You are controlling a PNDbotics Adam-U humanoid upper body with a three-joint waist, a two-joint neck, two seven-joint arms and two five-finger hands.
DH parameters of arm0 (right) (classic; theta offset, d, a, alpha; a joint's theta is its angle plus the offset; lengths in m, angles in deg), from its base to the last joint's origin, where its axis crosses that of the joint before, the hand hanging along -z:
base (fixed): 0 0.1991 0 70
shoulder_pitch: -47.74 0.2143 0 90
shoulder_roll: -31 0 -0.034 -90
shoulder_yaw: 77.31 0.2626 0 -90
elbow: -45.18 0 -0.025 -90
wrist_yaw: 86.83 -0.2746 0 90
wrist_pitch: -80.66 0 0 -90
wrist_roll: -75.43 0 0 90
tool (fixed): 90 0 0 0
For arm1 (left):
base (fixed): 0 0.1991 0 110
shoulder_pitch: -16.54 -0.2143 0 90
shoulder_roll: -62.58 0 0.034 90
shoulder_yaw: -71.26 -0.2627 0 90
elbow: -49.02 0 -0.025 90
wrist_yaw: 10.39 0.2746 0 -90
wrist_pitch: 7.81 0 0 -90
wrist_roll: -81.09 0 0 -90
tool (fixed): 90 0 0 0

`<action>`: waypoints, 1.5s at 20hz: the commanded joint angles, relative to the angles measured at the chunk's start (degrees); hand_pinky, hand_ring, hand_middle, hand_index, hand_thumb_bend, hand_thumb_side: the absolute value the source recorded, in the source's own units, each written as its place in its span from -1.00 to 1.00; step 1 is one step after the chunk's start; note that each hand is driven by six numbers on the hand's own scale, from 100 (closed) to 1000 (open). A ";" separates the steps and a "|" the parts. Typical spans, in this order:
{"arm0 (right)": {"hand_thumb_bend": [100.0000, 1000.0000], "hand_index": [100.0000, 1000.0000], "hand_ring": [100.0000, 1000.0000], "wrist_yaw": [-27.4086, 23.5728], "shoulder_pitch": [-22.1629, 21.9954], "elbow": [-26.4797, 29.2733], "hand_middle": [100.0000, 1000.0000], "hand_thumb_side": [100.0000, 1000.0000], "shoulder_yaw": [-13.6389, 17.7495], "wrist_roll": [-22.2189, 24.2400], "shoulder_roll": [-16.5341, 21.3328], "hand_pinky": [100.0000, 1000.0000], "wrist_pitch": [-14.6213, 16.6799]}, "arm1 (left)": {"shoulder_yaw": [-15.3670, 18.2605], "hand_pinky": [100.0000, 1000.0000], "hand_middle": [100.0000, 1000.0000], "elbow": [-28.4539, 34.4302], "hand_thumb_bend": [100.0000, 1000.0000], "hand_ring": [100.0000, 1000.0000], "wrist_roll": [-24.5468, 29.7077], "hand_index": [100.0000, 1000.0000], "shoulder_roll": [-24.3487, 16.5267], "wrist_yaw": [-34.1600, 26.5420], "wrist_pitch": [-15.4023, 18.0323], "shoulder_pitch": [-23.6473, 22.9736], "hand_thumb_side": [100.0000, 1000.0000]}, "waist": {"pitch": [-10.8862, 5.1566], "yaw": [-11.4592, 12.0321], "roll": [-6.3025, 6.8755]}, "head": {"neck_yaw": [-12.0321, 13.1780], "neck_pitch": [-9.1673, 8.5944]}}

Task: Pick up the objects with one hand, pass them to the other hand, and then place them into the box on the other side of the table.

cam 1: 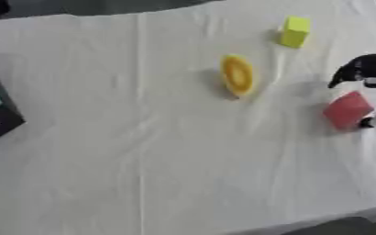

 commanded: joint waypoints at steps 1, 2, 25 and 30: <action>0.09 0.67 0.68 0.71 0.63 -0.64 0.59 -0.86 0.48 -0.33 1.41 0.94 0.43 | 0.42 0.62 0.75 1.01 0.92 0.75 0.06 0.75 -1.03 -0.09 -0.01 0.52 0.00 | 0.24 0.06 0.77 | 0.02 0.34; 0.09 0.66 0.67 0.71 0.68 -0.70 0.58 -0.87 0.46 -0.43 1.39 0.94 0.50 | 0.42 0.62 0.75 0.99 0.92 0.75 0.05 0.75 -1.01 -0.08 -0.01 0.52 0.00 | 0.27 0.06 0.76 | 0.05 0.34; 0.04 0.53 0.63 -8.14 -1.55 4.39 0.51 -0.84 0.77 0.96 3.41 0.92 0.65 | 0.57 0.62 0.75 0.70 0.91 0.75 -0.24 0.75 -1.24 0.57 0.13 0.16 0.00 | 0.08 -0.13 -0.06 | 0.82 0.34; -0.05 0.50 0.60 -10.58 -1.63 5.19 0.46 -0.86 0.65 2.01 3.50 0.90 -0.74 | 0.54 0.62 0.75 0.69 0.91 0.75 -0.27 0.75 -1.13 0.61 0.15 0.11 0.00 | 0.06 0.02 -0.20 | 0.69 0.34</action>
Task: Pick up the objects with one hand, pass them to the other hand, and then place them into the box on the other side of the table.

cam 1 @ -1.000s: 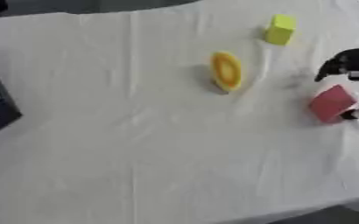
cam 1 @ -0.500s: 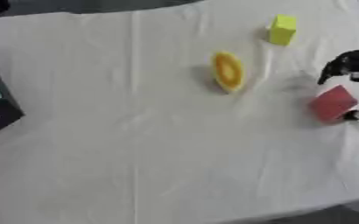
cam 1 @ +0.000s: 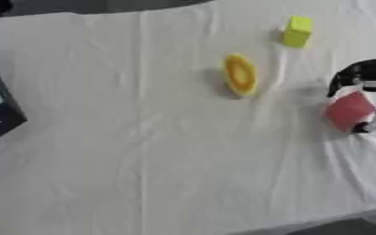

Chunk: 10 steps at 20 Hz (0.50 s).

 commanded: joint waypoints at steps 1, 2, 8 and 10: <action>-0.06 0.49 0.60 -1.61 0.43 0.76 0.45 -0.87 0.58 0.79 2.83 0.90 -0.93 | 0.56 0.62 0.75 0.72 0.91 0.75 -0.20 0.75 -1.18 0.25 0.08 0.18 0.00 | -0.04 0.09 -0.18 | 0.00 0.34; -0.07 0.49 0.59 -1.89 0.45 0.67 0.45 -0.88 0.56 1.08 2.82 0.90 -1.19 | 0.58 0.62 0.75 0.74 0.91 0.75 -0.23 0.74 -1.17 0.25 0.10 0.17 0.00 | -0.02 0.12 -0.19 | -0.03 0.34; -0.08 0.47 0.55 -2.91 0.55 0.23 0.42 -0.90 0.66 2.18 2.84 0.89 -2.37 | 0.54 0.62 0.75 0.75 0.91 0.75 -0.35 0.74 -1.09 0.18 0.25 0.14 -0.01 | 0.03 0.17 -0.25 | -0.28 0.34; -0.05 0.49 0.55 -2.67 0.50 0.08 0.43 -0.86 0.73 2.46 2.88 0.89 -2.53 | 0.57 0.62 0.74 0.75 0.91 0.75 -0.39 0.74 -1.10 0.16 0.30 0.13 -0.01 | 0.04 0.19 -0.25 | -0.39 0.34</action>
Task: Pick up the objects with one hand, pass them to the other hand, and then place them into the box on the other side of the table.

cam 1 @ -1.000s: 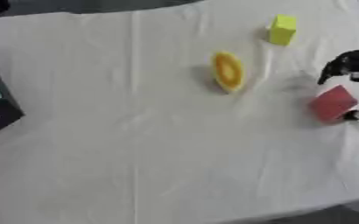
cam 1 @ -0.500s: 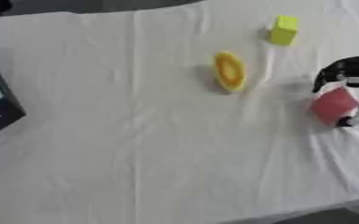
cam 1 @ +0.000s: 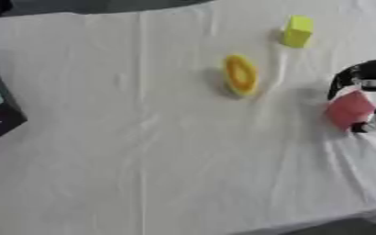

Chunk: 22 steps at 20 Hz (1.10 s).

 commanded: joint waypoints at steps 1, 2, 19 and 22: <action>-0.04 0.50 0.56 -0.08 0.47 -0.02 0.43 -0.85 0.77 0.51 2.86 0.89 -0.28 | 0.58 0.62 0.74 0.77 0.91 0.75 -0.23 0.74 -1.10 0.15 0.17 0.17 -0.01 | 0.04 0.10 -0.24 | -0.21 0.34; -0.03 0.52 0.56 0.00 0.45 -0.11 0.44 -0.83 0.77 0.75 2.85 0.89 -0.27 | 0.58 0.62 0.74 0.77 0.91 0.75 -0.24 0.74 -1.09 0.14 0.20 0.14 -0.01 | 0.04 0.11 -0.24 | -0.25 0.34; -0.06 0.51 0.51 -3.42 1.63 -3.22 0.40 -0.78 1.00 3.50 2.57 0.88 -2.70 | 0.46 0.63 0.73 0.77 0.91 0.75 -0.30 0.73 -1.03 0.24 0.43 0.12 -0.01 | 0.04 0.18 -0.38 | -0.85 0.34; -0.10 0.50 0.50 -3.96 1.90 -3.78 0.39 -0.82 1.04 3.37 2.50 0.87 -3.40 | 0.41 0.63 0.73 0.76 0.90 0.75 -0.22 0.73 -0.98 0.37 0.42 0.09 -0.01 | 0.05 0.17 -0.41 | -0.94 0.34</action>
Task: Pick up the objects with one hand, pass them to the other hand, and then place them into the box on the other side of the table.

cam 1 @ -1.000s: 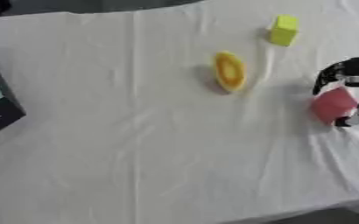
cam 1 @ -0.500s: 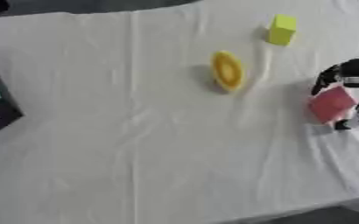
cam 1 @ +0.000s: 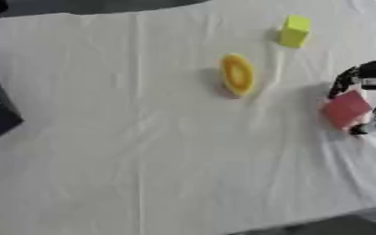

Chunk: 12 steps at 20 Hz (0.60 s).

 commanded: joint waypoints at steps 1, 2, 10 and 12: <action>-0.11 0.50 0.50 -0.80 0.83 -0.52 0.39 -0.84 0.99 -0.15 2.48 0.87 -0.77 | 0.41 0.63 0.73 0.76 0.90 0.75 0.10 0.72 -0.98 0.38 0.10 0.13 -0.01 | 0.06 0.04 -0.41 | -0.21 0.34; -0.11 0.50 0.49 -0.89 0.88 -0.59 0.38 -0.85 0.98 -0.20 2.47 0.87 -0.94 | 0.41 0.63 0.73 0.76 0.90 0.75 0.10 0.72 -0.97 0.39 0.10 0.13 -0.01 | 0.06 0.05 -0.41 | -0.23 0.34; -0.15 0.42 0.46 -1.71 0.96 -0.30 0.29 -0.93 0.76 -0.65 2.26 0.85 -1.37 | 0.39 0.63 0.73 0.74 0.90 0.75 0.11 0.72 -0.84 0.44 0.11 0.09 -0.01 | 0.16 0.12 -0.50 | -0.50 0.34; -0.17 0.39 0.45 -1.93 0.83 -0.09 0.27 -0.95 0.70 -0.96 2.24 0.85 -1.16 | 0.43 0.63 0.73 0.69 0.90 0.75 0.08 0.72 -0.83 0.48 0.11 0.06 -0.01 | 0.20 0.12 -0.53 | -0.44 0.34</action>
